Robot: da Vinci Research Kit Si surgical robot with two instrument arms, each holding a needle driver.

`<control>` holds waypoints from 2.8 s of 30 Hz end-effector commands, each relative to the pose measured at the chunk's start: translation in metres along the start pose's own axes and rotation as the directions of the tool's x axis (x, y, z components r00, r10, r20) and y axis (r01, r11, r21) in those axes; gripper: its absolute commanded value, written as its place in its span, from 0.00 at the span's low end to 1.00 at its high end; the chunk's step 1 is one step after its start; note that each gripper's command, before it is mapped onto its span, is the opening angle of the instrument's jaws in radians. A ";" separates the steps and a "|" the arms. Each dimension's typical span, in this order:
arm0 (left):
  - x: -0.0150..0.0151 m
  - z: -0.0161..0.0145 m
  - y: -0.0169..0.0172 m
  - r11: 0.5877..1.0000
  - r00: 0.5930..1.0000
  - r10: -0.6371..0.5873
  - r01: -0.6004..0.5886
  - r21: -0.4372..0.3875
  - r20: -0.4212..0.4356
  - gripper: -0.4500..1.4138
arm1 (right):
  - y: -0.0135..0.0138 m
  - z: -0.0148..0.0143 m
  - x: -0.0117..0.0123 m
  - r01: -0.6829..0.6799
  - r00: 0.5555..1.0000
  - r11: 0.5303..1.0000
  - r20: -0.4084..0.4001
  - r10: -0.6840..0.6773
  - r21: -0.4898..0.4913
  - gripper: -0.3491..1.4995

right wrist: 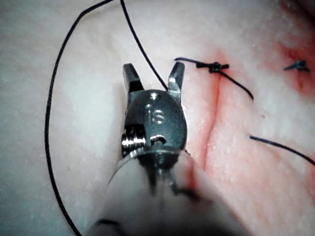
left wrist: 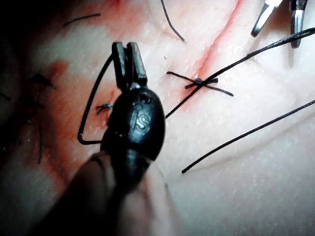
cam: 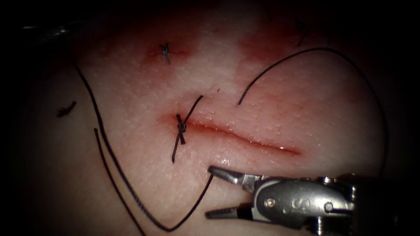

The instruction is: Wound Closure

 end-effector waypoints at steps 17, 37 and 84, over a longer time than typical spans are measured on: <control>-0.0008 0.0008 0.0006 1.000 1.000 0.003 -0.003 0.002 0.000 0.00 | -0.0040 0.0009 -0.0005 0.089 0.972 0.996 0.216 -0.088 0.006 0.00; -0.0008 0.0010 0.0009 1.000 1.000 0.006 -0.006 0.003 0.002 0.00 | -0.0117 -0.0016 0.0096 0.061 0.994 0.988 0.083 -0.073 0.142 0.38; -0.0017 0.0016 0.0014 1.000 1.000 0.018 -0.018 -0.001 0.012 0.00 | -0.0012 0.0021 -0.0021 0.163 0.976 0.986 0.152 -0.157 -0.029 0.00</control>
